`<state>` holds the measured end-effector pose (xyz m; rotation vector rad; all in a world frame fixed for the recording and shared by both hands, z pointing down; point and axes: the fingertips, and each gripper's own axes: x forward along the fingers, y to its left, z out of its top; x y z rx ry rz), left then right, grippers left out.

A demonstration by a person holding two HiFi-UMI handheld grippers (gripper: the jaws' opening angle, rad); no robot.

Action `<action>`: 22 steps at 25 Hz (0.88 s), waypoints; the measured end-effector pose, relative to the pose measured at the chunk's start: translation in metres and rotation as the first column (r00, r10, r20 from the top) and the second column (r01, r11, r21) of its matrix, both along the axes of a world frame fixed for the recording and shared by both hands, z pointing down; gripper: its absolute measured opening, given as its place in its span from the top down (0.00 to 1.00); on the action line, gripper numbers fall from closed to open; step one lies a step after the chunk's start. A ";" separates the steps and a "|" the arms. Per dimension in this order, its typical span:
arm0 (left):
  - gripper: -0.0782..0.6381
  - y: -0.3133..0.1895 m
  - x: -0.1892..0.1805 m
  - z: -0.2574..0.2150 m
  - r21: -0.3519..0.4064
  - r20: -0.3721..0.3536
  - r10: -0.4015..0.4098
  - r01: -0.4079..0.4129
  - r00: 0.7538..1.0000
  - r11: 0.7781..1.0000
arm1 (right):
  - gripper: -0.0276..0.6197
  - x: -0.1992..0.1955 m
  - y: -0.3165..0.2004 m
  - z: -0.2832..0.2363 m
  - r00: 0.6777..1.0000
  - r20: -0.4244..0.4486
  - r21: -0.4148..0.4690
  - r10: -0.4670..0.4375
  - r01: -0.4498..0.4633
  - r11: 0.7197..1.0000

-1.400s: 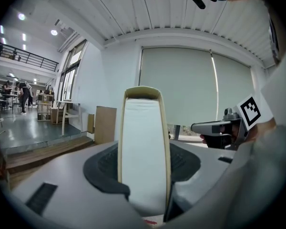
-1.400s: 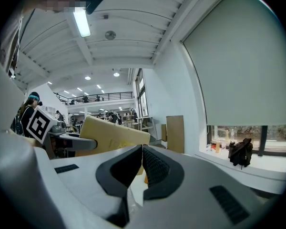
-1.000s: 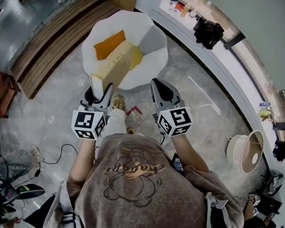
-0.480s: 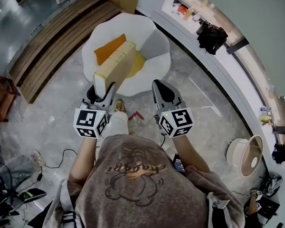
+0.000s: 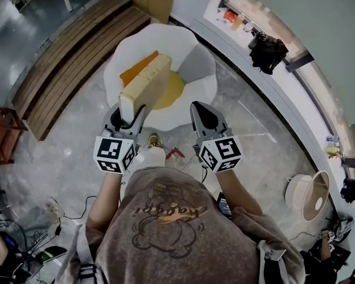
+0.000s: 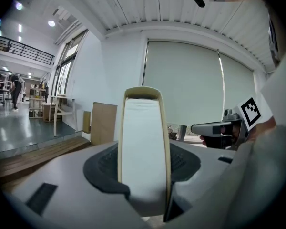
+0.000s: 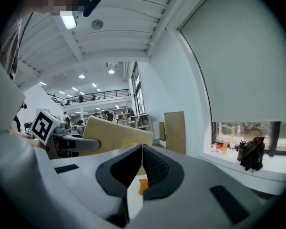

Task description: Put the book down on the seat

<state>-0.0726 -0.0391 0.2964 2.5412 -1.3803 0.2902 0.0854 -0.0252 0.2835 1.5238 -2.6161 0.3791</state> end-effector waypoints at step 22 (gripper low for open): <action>0.59 -0.118 -0.011 -0.004 0.006 -0.023 0.085 -0.085 0.996 0.996 | 0.93 -0.023 -0.111 -0.011 0.999 -0.039 0.002 0.018 -0.018 1.000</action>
